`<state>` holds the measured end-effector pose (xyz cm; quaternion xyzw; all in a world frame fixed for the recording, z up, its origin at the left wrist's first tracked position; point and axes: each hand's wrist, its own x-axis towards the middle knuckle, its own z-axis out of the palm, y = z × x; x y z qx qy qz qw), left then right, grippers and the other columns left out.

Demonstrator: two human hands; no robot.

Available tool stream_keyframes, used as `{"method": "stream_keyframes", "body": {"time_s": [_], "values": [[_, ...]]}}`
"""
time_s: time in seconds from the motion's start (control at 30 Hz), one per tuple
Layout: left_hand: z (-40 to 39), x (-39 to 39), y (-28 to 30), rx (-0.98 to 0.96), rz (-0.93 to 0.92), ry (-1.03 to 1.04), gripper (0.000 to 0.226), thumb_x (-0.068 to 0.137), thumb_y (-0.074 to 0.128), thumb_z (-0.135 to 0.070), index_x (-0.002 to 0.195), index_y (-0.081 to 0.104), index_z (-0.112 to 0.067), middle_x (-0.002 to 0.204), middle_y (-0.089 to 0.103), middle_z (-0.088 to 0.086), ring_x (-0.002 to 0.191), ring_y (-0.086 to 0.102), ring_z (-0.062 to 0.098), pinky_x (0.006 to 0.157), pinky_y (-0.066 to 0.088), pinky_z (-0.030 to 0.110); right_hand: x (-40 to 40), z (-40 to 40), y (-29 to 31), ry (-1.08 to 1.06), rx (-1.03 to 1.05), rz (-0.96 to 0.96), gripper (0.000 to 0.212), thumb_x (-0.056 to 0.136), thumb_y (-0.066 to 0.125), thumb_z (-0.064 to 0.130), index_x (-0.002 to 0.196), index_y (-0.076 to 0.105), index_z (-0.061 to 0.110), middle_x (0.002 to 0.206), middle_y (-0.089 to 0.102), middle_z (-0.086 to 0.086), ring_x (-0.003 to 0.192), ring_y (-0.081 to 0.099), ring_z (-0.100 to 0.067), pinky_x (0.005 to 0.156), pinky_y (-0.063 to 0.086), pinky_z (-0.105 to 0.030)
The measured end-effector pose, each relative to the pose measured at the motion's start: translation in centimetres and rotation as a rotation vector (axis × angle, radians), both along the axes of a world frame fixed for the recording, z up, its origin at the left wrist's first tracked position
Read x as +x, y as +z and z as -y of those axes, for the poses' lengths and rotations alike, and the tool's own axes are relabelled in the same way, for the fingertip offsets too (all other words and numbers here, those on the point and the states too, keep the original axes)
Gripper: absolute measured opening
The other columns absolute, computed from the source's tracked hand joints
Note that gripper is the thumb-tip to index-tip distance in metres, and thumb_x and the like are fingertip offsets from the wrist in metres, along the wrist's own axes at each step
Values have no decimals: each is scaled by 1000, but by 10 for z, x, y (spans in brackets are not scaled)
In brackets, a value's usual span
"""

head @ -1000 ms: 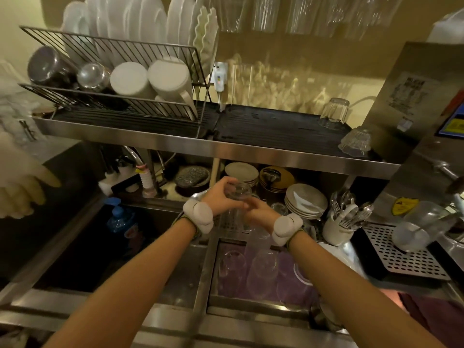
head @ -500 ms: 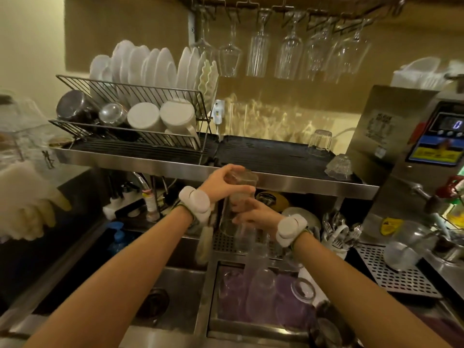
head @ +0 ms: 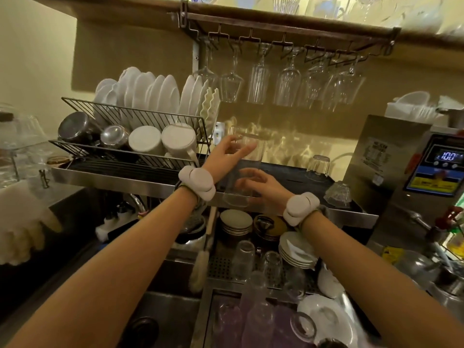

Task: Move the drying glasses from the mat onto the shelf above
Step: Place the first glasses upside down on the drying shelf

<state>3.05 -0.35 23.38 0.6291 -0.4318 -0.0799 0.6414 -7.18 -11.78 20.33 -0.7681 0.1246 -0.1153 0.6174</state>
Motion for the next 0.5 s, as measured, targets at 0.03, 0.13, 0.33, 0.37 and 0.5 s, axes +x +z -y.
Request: {"method": "stream_keyframes", "body": {"time_s": [0.03, 0.13, 0.33, 0.37, 0.5], "values": [[4, 4, 1, 5, -5, 17, 51, 85, 57, -46, 128, 49, -19, 124, 59, 4, 113, 56, 15, 93, 44, 25, 3, 5, 6, -23, -32, -3, 42, 90, 59, 17, 131, 48, 16, 121, 61, -8, 116, 57, -23, 93, 49, -43], [15, 16, -4, 28, -36, 53, 43, 92, 48, -44, 124, 54, -15, 116, 61, 2, 107, 56, 14, 87, 42, 24, 17, 21, 18, -111, -47, 5, 38, 86, 65, 22, 121, 53, 22, 130, 57, -7, 118, 56, -22, 88, 53, -37], [38, 48, -29, 91, -109, 97, 28, 94, 49, -20, 115, 60, -4, 93, 64, 6, 71, 60, 8, 59, 46, 12, 55, 59, 19, -225, -85, 11, 57, 79, 73, 25, 130, 49, 19, 126, 58, -7, 115, 58, -23, 95, 51, -41], [44, 54, -33, 90, -124, 110, 28, 95, 49, -18, 112, 60, 0, 85, 64, 5, 66, 59, 6, 54, 45, 9, 63, 66, 17, -241, -81, 11, 58, 78, 74, 25, 130, 48, 18, 125, 59, -7, 113, 58, -23, 96, 51, -42], [59, 68, -48, 77, -140, 177, 24, 95, 46, -11, 102, 64, 4, 67, 58, 3, 53, 55, 4, 47, 41, 6, 87, 84, 6, -292, -57, 39, 58, 76, 75, 25, 127, 49, 17, 124, 61, -7, 107, 59, -20, 82, 50, -32]]}}
